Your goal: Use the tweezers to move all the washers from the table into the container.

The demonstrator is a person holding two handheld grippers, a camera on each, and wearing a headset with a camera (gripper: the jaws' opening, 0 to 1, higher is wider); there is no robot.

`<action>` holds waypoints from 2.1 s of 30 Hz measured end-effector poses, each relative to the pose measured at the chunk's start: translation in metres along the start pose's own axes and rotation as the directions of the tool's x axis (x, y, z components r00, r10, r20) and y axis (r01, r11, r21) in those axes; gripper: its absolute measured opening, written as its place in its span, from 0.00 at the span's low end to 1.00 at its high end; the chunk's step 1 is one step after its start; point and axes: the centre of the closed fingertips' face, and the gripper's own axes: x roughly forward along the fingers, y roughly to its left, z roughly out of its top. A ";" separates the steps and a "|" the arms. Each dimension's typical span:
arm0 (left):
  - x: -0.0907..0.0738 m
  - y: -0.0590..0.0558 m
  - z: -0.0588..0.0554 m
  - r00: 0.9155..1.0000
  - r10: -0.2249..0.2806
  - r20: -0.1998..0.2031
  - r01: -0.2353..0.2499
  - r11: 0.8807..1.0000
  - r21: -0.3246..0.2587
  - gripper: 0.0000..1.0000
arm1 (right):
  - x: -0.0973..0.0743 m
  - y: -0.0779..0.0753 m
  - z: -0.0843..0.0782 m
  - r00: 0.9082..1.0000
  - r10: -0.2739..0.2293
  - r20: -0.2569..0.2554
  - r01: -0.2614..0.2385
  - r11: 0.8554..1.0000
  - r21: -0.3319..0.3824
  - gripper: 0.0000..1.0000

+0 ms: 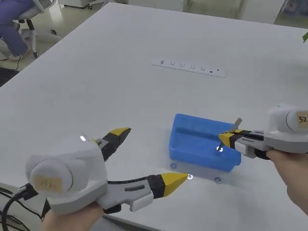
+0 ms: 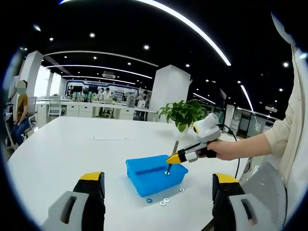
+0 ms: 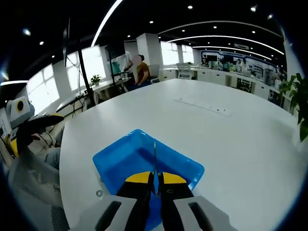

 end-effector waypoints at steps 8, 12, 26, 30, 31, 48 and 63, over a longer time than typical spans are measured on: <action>0.000 0.002 -0.001 1.000 0.008 -0.004 -0.008 1.000 -0.005 0.94 | 0.001 0.001 -0.003 1.000 0.002 -0.007 -0.002 1.000 -0.011 0.03; 0.000 0.004 -0.001 1.000 0.011 -0.006 -0.011 1.000 -0.012 0.94 | 0.000 0.002 -0.003 1.000 0.004 -0.003 -0.004 1.000 -0.030 0.03; 0.001 0.002 -0.005 1.000 0.004 -0.023 -0.004 1.000 -0.007 0.93 | -0.044 0.031 0.027 0.989 0.032 0.144 -0.026 0.999 -0.045 0.03; 0.001 0.002 -0.006 1.000 0.002 -0.026 -0.003 1.000 -0.008 0.93 | -0.056 0.049 0.025 0.985 0.068 0.158 -0.060 0.997 -0.053 0.03; 0.001 0.001 -0.006 1.000 0.001 -0.027 -0.002 1.000 -0.007 0.93 | -0.059 0.053 0.023 0.985 0.077 0.157 -0.070 0.996 -0.047 0.03; 0.001 0.000 -0.010 0.999 -0.013 -0.049 0.013 1.000 0.003 0.92 | -0.041 0.047 -0.047 0.997 0.072 0.015 -0.073 0.996 0.044 0.03; 0.001 0.001 -0.012 0.998 -0.010 -0.065 0.011 1.000 0.009 0.91 | -0.036 0.054 -0.050 0.997 0.070 -0.017 -0.070 0.998 0.004 0.03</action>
